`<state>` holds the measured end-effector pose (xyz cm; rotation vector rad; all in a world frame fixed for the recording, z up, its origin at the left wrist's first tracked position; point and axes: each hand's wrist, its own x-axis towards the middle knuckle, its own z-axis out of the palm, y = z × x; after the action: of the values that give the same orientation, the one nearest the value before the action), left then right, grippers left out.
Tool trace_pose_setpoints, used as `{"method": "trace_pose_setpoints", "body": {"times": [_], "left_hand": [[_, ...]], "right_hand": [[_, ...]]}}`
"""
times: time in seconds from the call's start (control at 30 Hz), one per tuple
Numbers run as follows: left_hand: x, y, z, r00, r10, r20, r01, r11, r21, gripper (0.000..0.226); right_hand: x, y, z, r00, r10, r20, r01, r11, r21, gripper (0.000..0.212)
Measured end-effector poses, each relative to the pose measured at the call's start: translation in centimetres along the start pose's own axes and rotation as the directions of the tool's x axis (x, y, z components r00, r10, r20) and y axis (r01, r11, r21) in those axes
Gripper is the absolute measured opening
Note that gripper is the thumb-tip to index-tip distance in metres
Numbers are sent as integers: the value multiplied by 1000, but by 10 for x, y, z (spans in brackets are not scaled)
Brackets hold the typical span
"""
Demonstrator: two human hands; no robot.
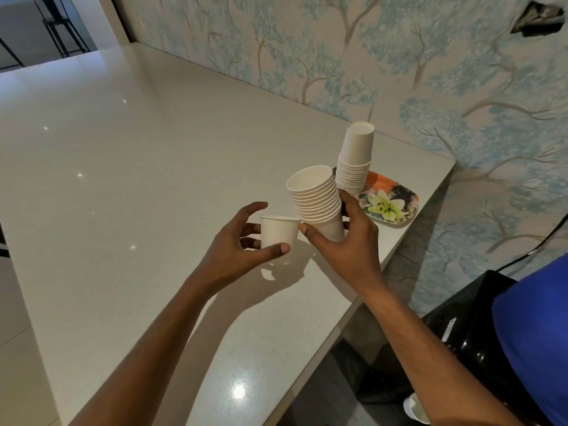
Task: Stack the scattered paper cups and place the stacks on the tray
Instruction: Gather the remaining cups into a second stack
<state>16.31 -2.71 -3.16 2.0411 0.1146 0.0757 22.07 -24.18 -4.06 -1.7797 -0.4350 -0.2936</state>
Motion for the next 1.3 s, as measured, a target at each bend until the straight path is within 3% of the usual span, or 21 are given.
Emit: {"method": "trace_pose_setpoints", "body": {"times": [0.1, 0.23, 0.5, 0.77, 0.9, 1.07, 1.3], "left_hand": [[0, -2, 0, 999, 26, -33, -26, 1000, -13, 79], [6, 3, -12, 980, 1, -198, -34, 986, -164, 69], [22, 49, -23, 941, 51, -335, -171, 925, -339, 70], [26, 57, 13, 944, 190, -269, -234, 962, -144, 65], [24, 54, 32, 953, 171, -251, -191, 980, -57, 67], [22, 59, 44, 972, 87, -216, -124, 978, -165, 61], [13, 60, 53, 988, 28, -155, -62, 974, -216, 72]], "right_hand": [[-2, 2, -1, 1000, 7, 12, -6, 1000, -14, 70], [-4, 9, -5, 1000, -9, 21, 11, 996, -90, 72], [-11, 17, -6, 998, -14, 58, 23, 988, -152, 74], [-15, 16, -4, 995, 5, 97, 11, 987, -159, 79], [-14, 16, -7, 997, -3, 78, 16, 985, -172, 78], [-16, 13, -10, 999, -13, 52, 23, 982, -189, 78], [-23, 7, -15, 999, -24, 23, 29, 972, -234, 77]]}}
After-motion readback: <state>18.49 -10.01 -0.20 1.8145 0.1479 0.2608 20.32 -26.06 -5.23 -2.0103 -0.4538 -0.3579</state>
